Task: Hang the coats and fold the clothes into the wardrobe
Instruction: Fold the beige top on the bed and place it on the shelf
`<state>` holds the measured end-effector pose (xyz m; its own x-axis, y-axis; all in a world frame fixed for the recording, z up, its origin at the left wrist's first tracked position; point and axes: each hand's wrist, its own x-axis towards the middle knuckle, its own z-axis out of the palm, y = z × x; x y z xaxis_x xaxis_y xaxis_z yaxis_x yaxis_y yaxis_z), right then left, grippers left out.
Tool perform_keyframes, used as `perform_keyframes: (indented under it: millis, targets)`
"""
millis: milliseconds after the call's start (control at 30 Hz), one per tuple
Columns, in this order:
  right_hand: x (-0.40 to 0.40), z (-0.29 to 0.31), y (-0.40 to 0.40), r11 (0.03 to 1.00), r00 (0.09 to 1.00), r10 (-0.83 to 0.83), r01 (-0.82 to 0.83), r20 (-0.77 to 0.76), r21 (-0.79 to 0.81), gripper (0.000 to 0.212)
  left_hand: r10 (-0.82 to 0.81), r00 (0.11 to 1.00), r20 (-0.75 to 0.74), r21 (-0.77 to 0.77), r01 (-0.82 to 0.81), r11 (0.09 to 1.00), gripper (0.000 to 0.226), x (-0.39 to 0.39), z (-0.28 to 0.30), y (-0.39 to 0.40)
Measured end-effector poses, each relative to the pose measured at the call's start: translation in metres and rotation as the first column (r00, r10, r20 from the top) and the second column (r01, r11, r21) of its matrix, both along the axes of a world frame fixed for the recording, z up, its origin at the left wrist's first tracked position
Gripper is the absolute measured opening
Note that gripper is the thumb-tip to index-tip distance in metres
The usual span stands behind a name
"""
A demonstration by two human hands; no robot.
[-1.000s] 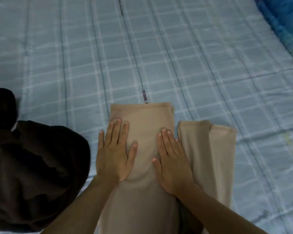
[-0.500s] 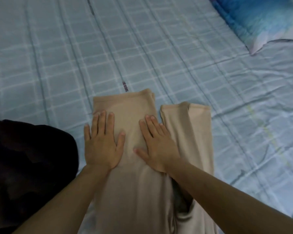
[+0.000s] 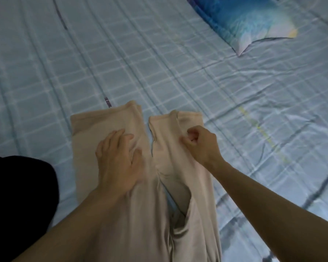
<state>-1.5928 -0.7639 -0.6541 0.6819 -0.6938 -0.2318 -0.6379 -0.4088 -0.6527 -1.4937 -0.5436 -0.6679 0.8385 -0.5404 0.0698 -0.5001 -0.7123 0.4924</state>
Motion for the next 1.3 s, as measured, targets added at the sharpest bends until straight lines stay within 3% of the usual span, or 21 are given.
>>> perform_keyframes:
  millis: [100,200,267,367,533,767,900,967,1033,1100,1200,1300]
  targets:
    - [0.027,-0.005,0.002,0.997,0.997,0.076,-0.076,-0.031,0.000,0.014,-0.021,1.000,-0.002,-0.035,0.021,0.999,0.041,-0.001,0.002,-0.015]
    - [0.039,-0.012,-0.001,0.998,0.998,0.063,-0.063,0.006,0.011,0.021,-0.007,0.999,-0.032,-0.033,0.006,0.999,0.035,0.001,0.002,-0.022]
    - [0.037,-0.009,-0.006,0.997,0.996,0.032,-0.039,0.085,0.071,0.028,-0.007,0.999,-0.050,-0.029,0.006,1.000,0.029,0.002,0.002,-0.023]
    - [0.022,0.001,-0.014,0.972,0.974,0.013,-0.065,0.227,0.224,0.015,-0.011,0.998,-0.064,-0.027,0.010,1.000,0.024,0.002,0.001,-0.021]
    - [-0.005,0.020,-0.029,0.866,0.848,-0.138,-0.147,0.511,0.478,0.012,-0.004,0.996,-0.086,-0.048,0.000,0.999,0.017,0.000,-0.003,-0.025]
    - [0.013,0.012,-0.040,0.799,0.889,-0.142,-0.157,0.435,0.580,0.017,-0.047,0.995,-0.091,-0.060,0.041,0.997,0.012,0.000,-0.011,-0.034]
    - [0.017,0.028,-0.044,0.680,0.816,-0.391,-0.057,0.426,0.731,0.024,-0.073,0.995,-0.064,-0.088,0.067,0.994,0.012,0.002,-0.009,-0.039]
    - [0.012,0.026,-0.052,0.646,0.767,-0.515,0.055,0.382,0.762,0.017,-0.066,0.996,-0.066,-0.102,0.059,0.993,0.013,0.004,-0.007,-0.041]
    - [0.002,0.013,-0.061,0.725,0.823,-0.500,0.229,0.268,0.649,0.014,-0.053,0.996,-0.067,-0.110,0.045,0.993,0.014,0.007,-0.006,-0.042]
    - [-0.008,-0.003,-0.068,0.852,0.913,-0.393,0.318,0.107,0.416,0.012,-0.047,0.996,-0.072,-0.117,0.038,0.992,0.013,0.009,-0.004,-0.044]
    - [-0.012,-0.006,-0.068,0.939,0.954,-0.297,0.288,0.023,0.186,0.018,-0.049,0.995,-0.082,-0.121,0.039,0.992,0.013,0.008,-0.003,-0.046]
    - [-0.001,0.003,-0.068,0.966,0.978,-0.210,0.206,0.009,0.155,0.033,-0.070,0.995,-0.077,-0.125,0.061,0.990,0.019,0.002,-0.004,-0.051]
